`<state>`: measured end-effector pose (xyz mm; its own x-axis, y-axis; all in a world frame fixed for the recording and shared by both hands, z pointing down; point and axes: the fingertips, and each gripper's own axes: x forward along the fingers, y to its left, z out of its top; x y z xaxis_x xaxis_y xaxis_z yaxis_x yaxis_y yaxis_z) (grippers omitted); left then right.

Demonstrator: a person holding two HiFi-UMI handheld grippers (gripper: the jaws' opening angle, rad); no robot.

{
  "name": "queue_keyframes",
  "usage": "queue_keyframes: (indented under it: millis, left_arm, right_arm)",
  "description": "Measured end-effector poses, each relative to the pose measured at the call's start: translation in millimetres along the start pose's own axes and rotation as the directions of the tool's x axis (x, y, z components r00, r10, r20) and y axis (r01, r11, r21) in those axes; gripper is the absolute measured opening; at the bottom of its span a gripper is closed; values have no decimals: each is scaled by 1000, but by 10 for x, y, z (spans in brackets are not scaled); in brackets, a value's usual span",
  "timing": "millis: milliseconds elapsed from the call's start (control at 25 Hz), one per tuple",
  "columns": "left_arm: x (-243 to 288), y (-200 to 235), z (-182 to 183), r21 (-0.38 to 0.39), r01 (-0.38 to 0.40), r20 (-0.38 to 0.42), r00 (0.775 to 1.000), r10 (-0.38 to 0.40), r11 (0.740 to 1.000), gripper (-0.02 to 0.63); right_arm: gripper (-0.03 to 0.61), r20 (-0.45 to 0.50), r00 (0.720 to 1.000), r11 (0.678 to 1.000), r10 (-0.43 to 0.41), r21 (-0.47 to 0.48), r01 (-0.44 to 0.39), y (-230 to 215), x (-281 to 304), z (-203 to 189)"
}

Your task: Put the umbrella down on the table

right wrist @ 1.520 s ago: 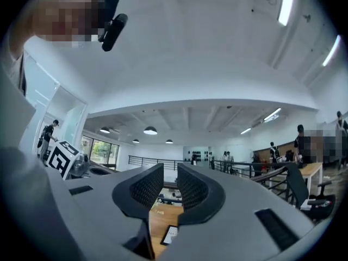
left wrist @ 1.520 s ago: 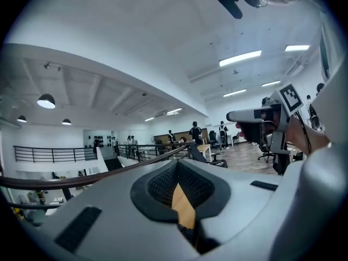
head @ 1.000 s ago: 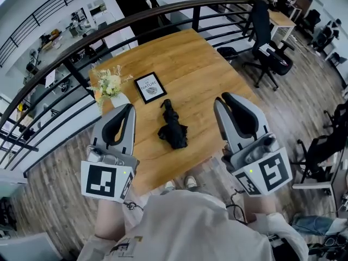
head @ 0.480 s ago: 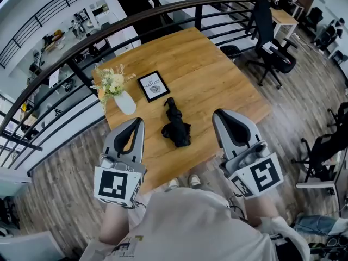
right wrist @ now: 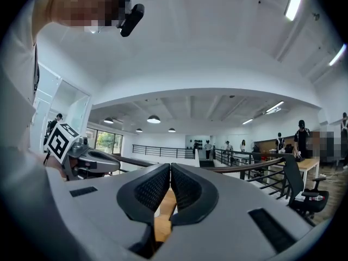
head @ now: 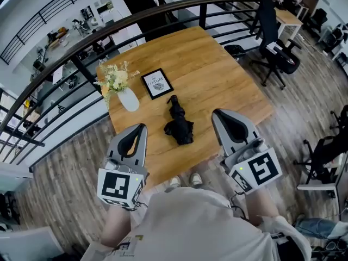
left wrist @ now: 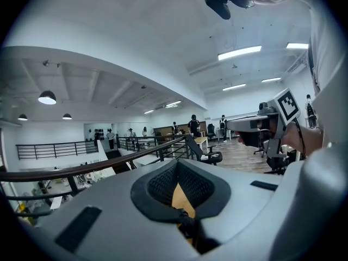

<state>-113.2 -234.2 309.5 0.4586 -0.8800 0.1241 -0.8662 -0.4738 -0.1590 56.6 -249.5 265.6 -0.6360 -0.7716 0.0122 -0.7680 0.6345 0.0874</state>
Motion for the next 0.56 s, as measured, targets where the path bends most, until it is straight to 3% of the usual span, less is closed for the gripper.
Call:
queue_keyframes:
  millis: [560]
  left_arm:
    - [-69,1,70,9,-6,0,1000,6,1000,17]
  right_arm:
    - [31,-26,999,999,32,-10,-32,9,31,6]
